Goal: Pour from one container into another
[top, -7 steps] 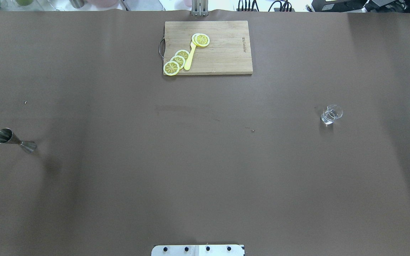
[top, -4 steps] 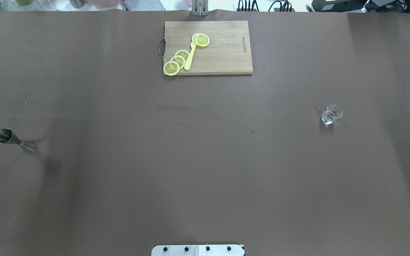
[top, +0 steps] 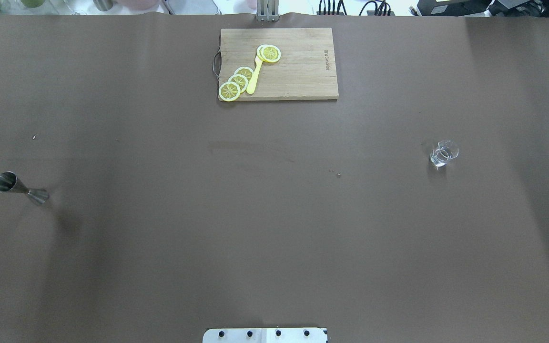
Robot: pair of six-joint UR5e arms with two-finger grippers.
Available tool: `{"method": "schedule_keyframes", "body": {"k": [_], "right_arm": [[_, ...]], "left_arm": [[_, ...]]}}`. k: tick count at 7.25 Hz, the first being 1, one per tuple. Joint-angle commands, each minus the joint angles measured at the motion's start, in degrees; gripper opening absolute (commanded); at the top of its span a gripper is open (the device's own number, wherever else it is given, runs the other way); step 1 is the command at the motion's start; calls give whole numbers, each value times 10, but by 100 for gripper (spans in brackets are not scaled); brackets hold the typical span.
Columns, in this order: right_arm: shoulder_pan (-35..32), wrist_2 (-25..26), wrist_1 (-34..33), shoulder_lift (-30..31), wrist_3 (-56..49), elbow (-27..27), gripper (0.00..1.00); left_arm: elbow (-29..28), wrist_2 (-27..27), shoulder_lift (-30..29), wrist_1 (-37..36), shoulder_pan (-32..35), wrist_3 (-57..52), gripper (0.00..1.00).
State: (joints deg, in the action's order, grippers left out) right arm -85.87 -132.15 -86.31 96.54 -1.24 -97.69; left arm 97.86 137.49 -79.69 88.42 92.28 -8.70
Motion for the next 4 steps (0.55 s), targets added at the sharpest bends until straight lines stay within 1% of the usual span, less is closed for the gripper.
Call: {"method": "schedule_keyframes", "body": {"k": [1, 4], "right_arm": [[0, 0, 0, 0, 0, 0, 100], [0, 0, 0, 0, 0, -1, 100]], "left_arm": [[-1, 0, 0, 1, 0, 0, 99], [0, -1, -7, -2, 0, 0, 99]]}}
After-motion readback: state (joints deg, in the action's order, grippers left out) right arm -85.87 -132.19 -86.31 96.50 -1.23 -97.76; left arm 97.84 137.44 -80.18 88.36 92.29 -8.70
